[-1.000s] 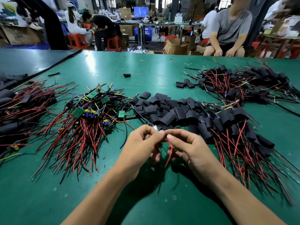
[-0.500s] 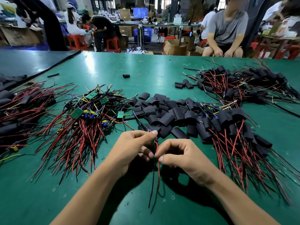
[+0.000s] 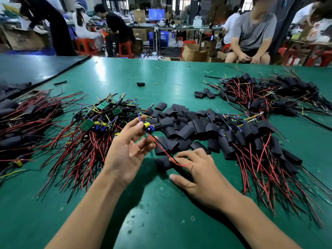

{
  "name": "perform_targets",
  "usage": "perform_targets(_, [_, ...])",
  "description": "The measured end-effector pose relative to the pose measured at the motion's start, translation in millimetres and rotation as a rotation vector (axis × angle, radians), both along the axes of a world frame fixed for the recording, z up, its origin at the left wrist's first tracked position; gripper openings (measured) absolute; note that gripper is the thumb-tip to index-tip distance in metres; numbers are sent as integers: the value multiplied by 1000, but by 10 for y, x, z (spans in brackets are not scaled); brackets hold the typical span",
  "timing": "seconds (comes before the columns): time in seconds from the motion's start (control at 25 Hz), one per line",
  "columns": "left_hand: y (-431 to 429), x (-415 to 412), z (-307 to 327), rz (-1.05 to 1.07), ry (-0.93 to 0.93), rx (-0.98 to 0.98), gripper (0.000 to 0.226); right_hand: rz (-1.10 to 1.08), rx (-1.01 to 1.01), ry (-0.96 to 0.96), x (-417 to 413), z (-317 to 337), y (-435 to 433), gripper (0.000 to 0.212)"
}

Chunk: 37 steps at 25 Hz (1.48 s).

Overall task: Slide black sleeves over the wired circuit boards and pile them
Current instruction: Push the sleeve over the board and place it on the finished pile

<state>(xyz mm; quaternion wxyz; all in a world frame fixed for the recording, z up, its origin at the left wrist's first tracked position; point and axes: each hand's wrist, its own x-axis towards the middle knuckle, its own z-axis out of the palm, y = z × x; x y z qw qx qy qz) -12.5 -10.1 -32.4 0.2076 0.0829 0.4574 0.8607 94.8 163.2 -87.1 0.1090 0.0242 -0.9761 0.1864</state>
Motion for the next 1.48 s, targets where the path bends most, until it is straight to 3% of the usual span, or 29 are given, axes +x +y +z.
perform_targets(0.28, [10, -78, -90, 69, -46, -60, 28, 51, -88, 23, 27, 61, 17, 26])
perform_targets(0.4, [36, -97, -138, 112, -50, -120, 29, 4, -25, 73, 40, 79, 56, 33])
perform_targets(0.52, [25, -144, -159, 169, -44, -114, 29, -132, -110, 149, 65, 82, 115, 38])
perform_targets(0.88, [-22, -222, -177, 309, -16, -64, 23, -316, -347, 288, 43, 55, 281, 23])
perform_targets(1.48, [-29, -250, -166, 338, -60, -26, 21, -309, -581, 328, 29, 102, 260, 16])
